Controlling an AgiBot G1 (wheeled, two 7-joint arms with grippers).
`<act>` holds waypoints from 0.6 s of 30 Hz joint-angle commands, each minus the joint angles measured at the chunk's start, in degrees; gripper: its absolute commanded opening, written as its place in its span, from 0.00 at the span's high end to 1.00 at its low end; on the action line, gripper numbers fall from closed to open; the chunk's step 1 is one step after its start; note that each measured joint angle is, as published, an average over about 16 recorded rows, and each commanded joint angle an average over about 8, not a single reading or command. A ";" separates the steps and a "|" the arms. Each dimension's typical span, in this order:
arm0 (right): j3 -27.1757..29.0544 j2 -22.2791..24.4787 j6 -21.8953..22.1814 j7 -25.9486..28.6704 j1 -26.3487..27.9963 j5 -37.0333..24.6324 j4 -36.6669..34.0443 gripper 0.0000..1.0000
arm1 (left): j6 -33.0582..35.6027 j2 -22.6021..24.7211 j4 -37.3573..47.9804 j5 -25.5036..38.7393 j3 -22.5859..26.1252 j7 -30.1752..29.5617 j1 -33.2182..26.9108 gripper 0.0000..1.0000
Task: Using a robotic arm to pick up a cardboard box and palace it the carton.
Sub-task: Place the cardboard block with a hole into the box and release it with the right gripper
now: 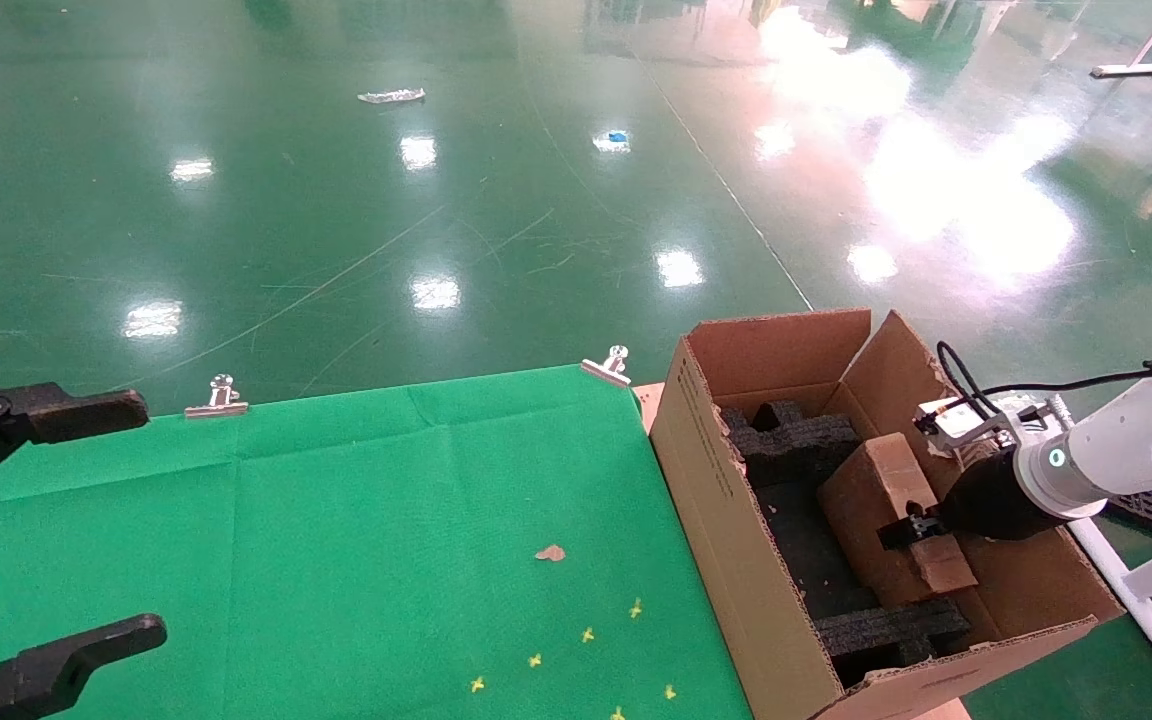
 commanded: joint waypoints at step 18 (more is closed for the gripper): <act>-0.48 -2.08 -1.96 -1.27 1.53 -0.84 -3.48 0.00 | -0.03 -0.03 0.00 -0.04 0.06 0.03 -0.01 0.00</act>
